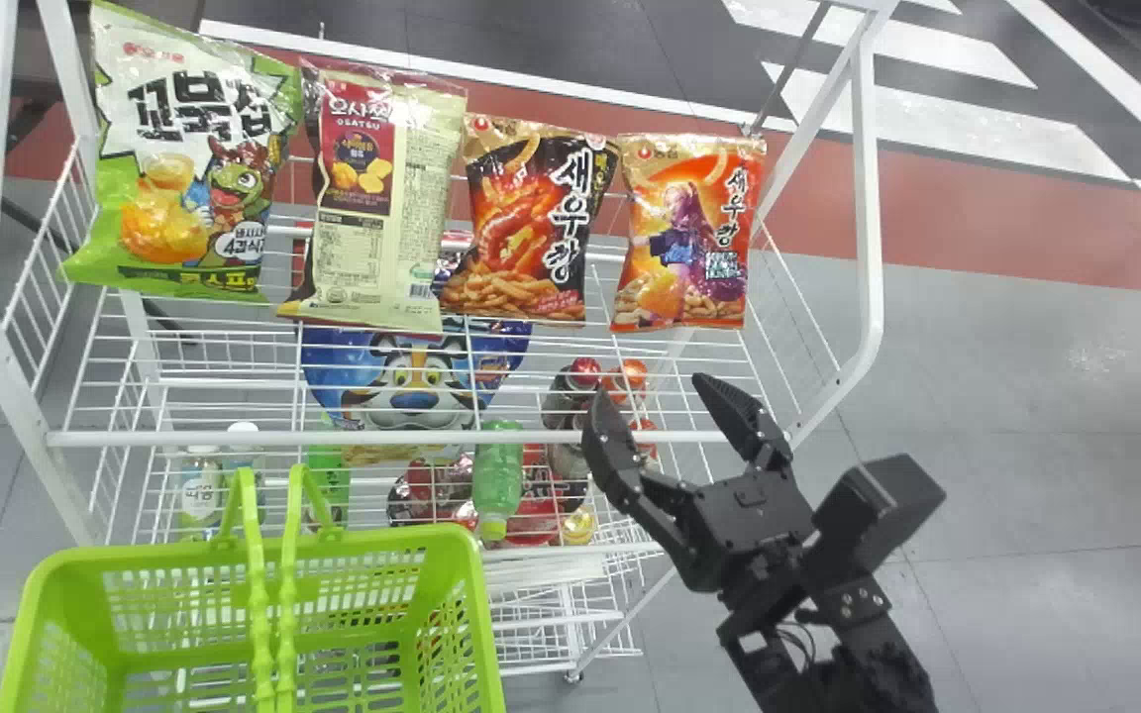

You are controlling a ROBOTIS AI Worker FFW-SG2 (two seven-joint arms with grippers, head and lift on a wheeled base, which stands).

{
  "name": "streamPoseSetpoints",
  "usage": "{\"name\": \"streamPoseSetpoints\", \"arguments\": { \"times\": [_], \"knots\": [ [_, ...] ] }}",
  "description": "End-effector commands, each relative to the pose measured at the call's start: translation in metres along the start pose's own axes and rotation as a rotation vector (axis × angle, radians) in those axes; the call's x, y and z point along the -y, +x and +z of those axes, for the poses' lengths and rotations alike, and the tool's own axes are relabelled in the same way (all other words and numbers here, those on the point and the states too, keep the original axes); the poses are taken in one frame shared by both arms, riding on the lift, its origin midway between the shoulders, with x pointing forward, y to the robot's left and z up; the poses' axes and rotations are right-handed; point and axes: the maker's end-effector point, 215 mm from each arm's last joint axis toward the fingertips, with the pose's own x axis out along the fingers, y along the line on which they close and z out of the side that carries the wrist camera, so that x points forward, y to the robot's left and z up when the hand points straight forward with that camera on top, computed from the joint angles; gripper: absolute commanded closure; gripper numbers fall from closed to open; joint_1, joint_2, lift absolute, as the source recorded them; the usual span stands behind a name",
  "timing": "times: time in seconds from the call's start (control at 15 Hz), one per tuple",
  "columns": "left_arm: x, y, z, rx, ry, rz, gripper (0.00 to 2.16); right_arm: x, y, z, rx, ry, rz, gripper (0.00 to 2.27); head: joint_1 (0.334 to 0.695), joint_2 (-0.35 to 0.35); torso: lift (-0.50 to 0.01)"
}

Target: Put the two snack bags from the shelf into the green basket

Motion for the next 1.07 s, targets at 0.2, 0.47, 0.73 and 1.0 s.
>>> {"name": "streamPoseSetpoints", "arguments": {
  "times": [0.2, 0.47, 0.73, 1.0],
  "knots": [
    [-0.004, 0.004, -0.002, -0.017, 0.015, 0.026, 1.84, 0.042, 0.057, -0.01, -0.048, 0.041, -0.055, 0.14, 0.695, -0.35, -0.012],
    [-0.011, 0.007, -0.012, -0.043, 0.015, 0.052, 1.84, 0.072, 0.102, -0.023, -0.063, 0.057, -0.097, 0.14, 0.695, -0.35, -0.012],
    [-0.011, 0.013, -0.021, -0.069, 0.022, 0.063, 1.84, 0.101, 0.141, -0.022, -0.066, 0.06, -0.14, 0.14, 0.695, -0.35, -0.012],
    [-0.013, 0.014, -0.022, -0.071, 0.022, 0.073, 1.84, 0.128, 0.173, -0.007, -0.058, 0.034, -0.165, 0.14, 0.695, -0.35, -0.012]
  ]
}}
